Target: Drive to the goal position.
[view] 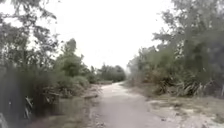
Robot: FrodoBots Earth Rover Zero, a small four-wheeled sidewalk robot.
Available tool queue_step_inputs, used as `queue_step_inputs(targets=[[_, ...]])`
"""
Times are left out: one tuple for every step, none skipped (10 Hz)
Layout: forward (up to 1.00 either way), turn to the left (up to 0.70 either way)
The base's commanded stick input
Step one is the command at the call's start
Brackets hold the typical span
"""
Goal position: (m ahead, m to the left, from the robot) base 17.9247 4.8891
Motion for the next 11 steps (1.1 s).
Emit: queue_step_inputs(targets=[[0.7,0.04],[0.7,0.04],[0.7,0.04],[0.7,0.04],[0.7,0.04],[0.7,0.04],[0.7,0.04],[0.7,0.04],[0.7,0.04],[0.7,0.04],[0.7,0.04]])
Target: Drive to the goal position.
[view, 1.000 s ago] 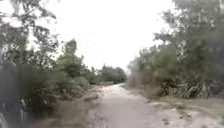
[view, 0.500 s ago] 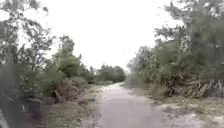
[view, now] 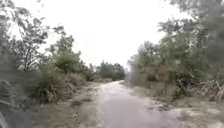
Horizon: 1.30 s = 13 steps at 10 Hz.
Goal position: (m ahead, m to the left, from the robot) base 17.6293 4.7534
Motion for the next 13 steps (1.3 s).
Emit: queue_step_inputs(targets=[[0.7,0.04],[0.7,0.04],[0.7,0.04],[0.7,0.04],[0.7,0.04],[0.7,0.04],[0.7,0.04],[0.7,0.04],[0.7,0.04],[0.7,0.04],[0.7,0.04],[0.7,0.04],[0.7,0.04]])
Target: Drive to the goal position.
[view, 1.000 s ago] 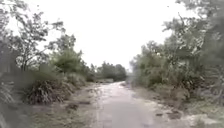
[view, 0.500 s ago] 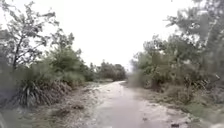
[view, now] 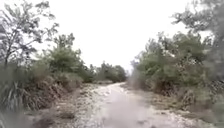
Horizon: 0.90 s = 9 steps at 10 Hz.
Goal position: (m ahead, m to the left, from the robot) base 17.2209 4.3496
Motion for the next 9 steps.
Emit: queue_step_inputs(targets=[[0.7,0.04],[0.7,0.04],[0.7,0.04],[0.7,0.04],[0.7,0.04],[0.7,0.04],[0.7,0.04],[0.7,0.04],[0.7,0.04]])
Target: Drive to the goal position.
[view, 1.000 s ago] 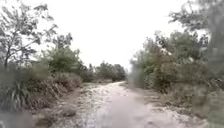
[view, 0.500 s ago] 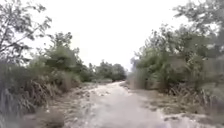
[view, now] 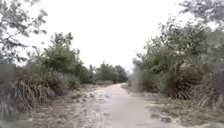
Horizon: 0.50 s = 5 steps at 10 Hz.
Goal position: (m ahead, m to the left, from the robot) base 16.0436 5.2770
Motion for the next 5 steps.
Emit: queue_step_inputs(targets=[[0.7,0.04],[0.7,0.04],[0.7,0.04],[0.7,0.04],[0.7,0.04]])
